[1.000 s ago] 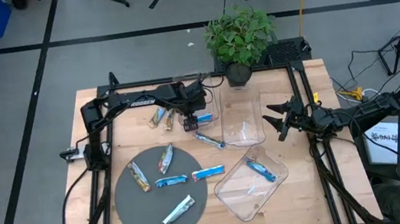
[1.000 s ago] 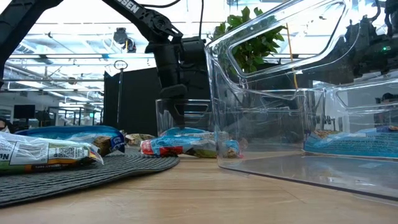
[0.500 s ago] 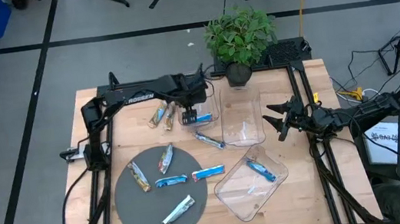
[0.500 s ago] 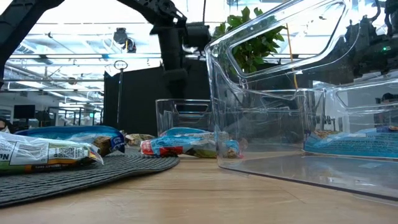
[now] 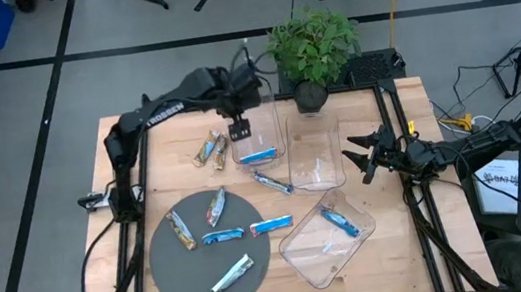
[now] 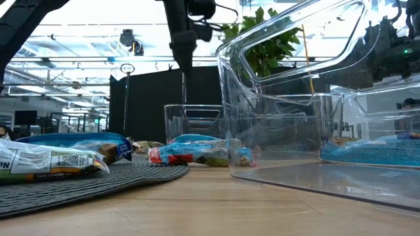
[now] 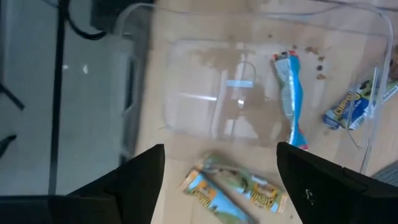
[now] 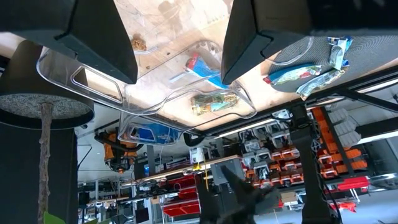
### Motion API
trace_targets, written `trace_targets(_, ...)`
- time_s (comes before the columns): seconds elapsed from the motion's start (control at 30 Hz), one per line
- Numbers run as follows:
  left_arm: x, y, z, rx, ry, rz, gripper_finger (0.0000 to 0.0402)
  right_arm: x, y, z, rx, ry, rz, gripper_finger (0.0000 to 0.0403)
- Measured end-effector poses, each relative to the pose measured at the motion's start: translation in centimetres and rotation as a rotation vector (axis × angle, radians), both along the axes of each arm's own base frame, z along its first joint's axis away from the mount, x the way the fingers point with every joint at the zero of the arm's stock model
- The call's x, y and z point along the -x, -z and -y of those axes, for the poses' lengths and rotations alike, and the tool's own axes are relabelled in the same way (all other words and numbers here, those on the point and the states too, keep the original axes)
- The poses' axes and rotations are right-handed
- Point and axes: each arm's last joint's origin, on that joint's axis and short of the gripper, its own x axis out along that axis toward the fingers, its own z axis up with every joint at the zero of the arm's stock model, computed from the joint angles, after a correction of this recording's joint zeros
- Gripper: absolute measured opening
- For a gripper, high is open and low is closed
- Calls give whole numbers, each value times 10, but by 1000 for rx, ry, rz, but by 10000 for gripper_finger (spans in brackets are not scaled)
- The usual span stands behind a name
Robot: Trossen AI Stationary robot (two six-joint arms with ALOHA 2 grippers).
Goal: Pick and place Granola Bars by type
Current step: Put the red granola bar into the top transparent bin
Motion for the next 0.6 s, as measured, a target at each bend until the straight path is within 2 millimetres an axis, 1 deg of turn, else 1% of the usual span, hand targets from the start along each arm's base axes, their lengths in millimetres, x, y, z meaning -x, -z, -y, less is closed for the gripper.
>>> trace_targets(0.2, 15, -32, 3, 15, -42, -1, 313, 0, 0, 0, 0, 0, 0, 224)
trace_targets(0.33, 25, -49, 8, 22, -48, -11, 312, 0, 0, 0, 0, 1, 0, 224)
trace_targets(0.4, 29, -57, 9, 17, -53, 18, 307, 0, 0, 0, 0, 0, 0, 224)
trace_targets(0.47, 36, -66, 13, 48, -46, 59, 302, 0, 0, 0, 0, 1, 0, 224)
trace_targets(0.6, 47, -82, 27, 75, -41, 124, 291, 0, 0, 0, 0, 0, 0, 224)
